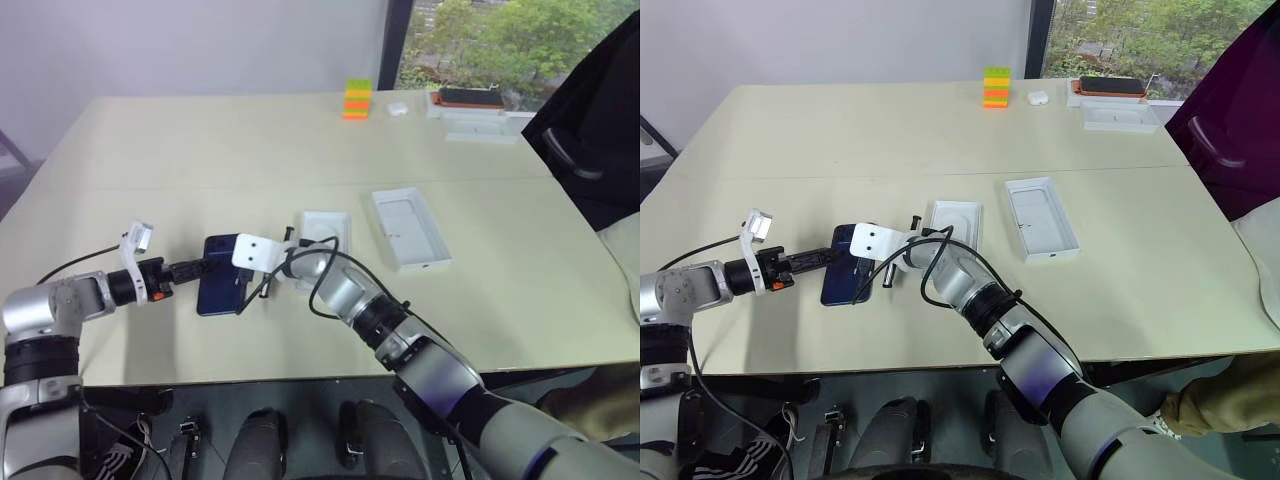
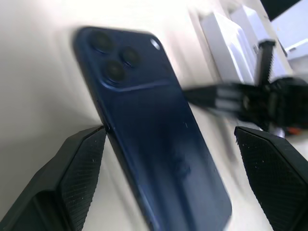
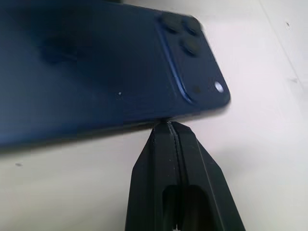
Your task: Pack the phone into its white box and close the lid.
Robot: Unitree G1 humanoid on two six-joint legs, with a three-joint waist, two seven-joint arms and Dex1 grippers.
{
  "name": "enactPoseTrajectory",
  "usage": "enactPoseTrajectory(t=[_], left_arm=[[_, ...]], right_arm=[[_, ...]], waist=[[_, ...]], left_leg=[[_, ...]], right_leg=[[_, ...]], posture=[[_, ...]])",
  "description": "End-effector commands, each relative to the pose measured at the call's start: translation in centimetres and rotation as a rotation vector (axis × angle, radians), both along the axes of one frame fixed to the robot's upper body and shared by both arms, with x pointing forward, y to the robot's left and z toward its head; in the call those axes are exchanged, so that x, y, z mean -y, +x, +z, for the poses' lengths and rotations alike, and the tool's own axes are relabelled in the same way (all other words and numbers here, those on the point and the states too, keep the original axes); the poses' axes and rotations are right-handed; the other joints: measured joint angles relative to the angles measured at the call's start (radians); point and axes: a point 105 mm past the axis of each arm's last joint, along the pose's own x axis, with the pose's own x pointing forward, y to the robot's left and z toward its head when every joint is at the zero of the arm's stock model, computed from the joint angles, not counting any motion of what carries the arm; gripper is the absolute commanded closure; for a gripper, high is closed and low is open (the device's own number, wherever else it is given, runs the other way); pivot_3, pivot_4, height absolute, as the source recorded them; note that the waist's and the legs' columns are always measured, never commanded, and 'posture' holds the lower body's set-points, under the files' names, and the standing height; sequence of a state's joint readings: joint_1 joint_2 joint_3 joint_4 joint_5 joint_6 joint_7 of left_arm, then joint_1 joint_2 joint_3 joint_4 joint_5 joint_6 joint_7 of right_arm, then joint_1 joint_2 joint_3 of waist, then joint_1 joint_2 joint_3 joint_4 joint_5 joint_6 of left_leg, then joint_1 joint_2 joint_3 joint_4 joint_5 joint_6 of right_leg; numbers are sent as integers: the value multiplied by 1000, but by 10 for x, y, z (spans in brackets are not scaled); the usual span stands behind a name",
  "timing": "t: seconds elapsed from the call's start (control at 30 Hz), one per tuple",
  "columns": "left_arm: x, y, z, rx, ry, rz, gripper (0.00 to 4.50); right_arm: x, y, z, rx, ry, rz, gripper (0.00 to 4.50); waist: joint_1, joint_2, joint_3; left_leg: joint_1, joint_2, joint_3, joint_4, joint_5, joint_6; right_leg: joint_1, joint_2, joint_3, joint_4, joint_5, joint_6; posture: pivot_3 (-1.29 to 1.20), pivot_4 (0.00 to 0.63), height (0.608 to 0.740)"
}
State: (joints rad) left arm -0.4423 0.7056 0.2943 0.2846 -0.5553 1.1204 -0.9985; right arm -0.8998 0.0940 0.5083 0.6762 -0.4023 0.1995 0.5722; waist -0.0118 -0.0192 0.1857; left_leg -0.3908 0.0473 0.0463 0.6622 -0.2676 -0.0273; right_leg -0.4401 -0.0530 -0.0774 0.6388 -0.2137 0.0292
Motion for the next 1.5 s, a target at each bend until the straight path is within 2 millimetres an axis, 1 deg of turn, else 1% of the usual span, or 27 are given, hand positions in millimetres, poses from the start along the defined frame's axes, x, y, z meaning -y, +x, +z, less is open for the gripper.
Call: enactPoseTrajectory(t=[0.03,0.2,0.27,0.33,0.4,0.5,0.53,0.6,0.67,0.73,0.8,0.87,1.1,1.2,1.23,1.37,1.5], left_arm=[[25,-17,-11,-82,-44,-114,35],[14,-25,-5,-106,18,-84,35],[8,-26,-9,-129,51,-46,35],[4,-25,-8,-133,68,-17,35],[7,-25,-1,-135,45,-3,35],[8,-26,4,-136,25,27,35],[10,-28,3,-140,34,32,35],[14,-33,0,-150,38,36,35],[14,-35,0,-155,44,48,35],[15,-34,1,-160,50,65,35],[15,-33,1,-162,55,76,35],[15,-33,-2,-174,63,93,35],[21,-33,-19,-215,46,110,35],[27,-31,-21,-217,26,105,35],[29,-29,-20,-209,22,105,35],[45,-16,0,-170,-57,81,35],[47,-15,3,-178,-79,80,35]], right_arm=[[-14,-9,8,15,22,54,4500],[-10,-15,6,7,12,82,4500],[-8,-13,9,14,14,78,4500],[-3,-12,12,26,5,79,4500],[2,-13,13,31,-8,89,4500],[9,-12,19,42,-16,88,4500],[14,-13,21,39,-22,99,4500],[21,-20,22,10,-42,132,4500],[24,-28,20,-8,-62,172,4500],[23,-34,19,-41,-52,180,4500],[20,-38,16,-36,-63,196,4500],[16,-42,15,-44,-62,207,4500],[7,-44,6,-39,-85,217,4500],[5,-45,7,-49,-74,213,4500],[4,-45,6,-50,-73,213,4500],[4,-44,5,-51,-68,207,4500],[4,-43,7,-49,-62,205,4500]], waist=[[-3,0,0],[-6,0,0],[-8,0,0],[-8,0,0],[-8,0,0],[-8,0,0],[-7,-1,0],[-6,-1,0],[-6,-1,0],[-6,-1,0],[-6,-1,0],[-6,-1,0],[-3,-1,0],[-1,0,-1],[0,0,-1],[4,0,-1],[-4,-1,-1]], left_leg=[[0,0,0,0,0,0],[0,0,-2,-1,0,0],[0,0,-1,-1,0,0],[0,0,-1,-1,0,0],[0,0,-1,-1,0,0],[0,0,-1,-1,0,0],[-1,0,-1,-1,0,0],[-1,0,-1,-1,0,0],[-1,0,-1,-1,0,0],[-1,0,-1,-1,0,0],[-1,0,-1,-1,0,0],[0,0,-1,-1,0,0],[0,0,-1,-1,0,0],[1,0,-2,-1,0,0],[2,0,-2,-1,0,0],[2,0,-3,-1,0,0],[1,-1,-3,-1,0,0]], right_leg=[[0,0,0,0,0,0],[0,0,1,-1,0,0],[-1,0,2,-1,0,0],[-1,0,2,-1,0,0],[-1,1,2,-1,0,0],[-1,1,2,-1,0,0],[-2,1,2,-1,0,0],[-2,1,2,-1,0,0],[-2,1,3,-1,0,0],[-1,1,3,-1,0,0],[-2,2,3,-1,0,0],[-2,3,3,-1,0,0],[-1,2,3,-1,0,0],[0,2,2,-1,0,0],[1,2,2,-1,0,0],[3,2,1,-1,0,0],[2,2,1,-3,0,0]], posture=[[0,150,740],[0,150,740],[0,150,740],[0,150,740],[0,150,740],[0,150,740],[0,150,740],[0,150,740],[0,150,740],[0,150,740],[0,150,740],[0,150,740],[0,150,740],[0,150,740],[0,150,740],[0,150,740],[0,150,740]])
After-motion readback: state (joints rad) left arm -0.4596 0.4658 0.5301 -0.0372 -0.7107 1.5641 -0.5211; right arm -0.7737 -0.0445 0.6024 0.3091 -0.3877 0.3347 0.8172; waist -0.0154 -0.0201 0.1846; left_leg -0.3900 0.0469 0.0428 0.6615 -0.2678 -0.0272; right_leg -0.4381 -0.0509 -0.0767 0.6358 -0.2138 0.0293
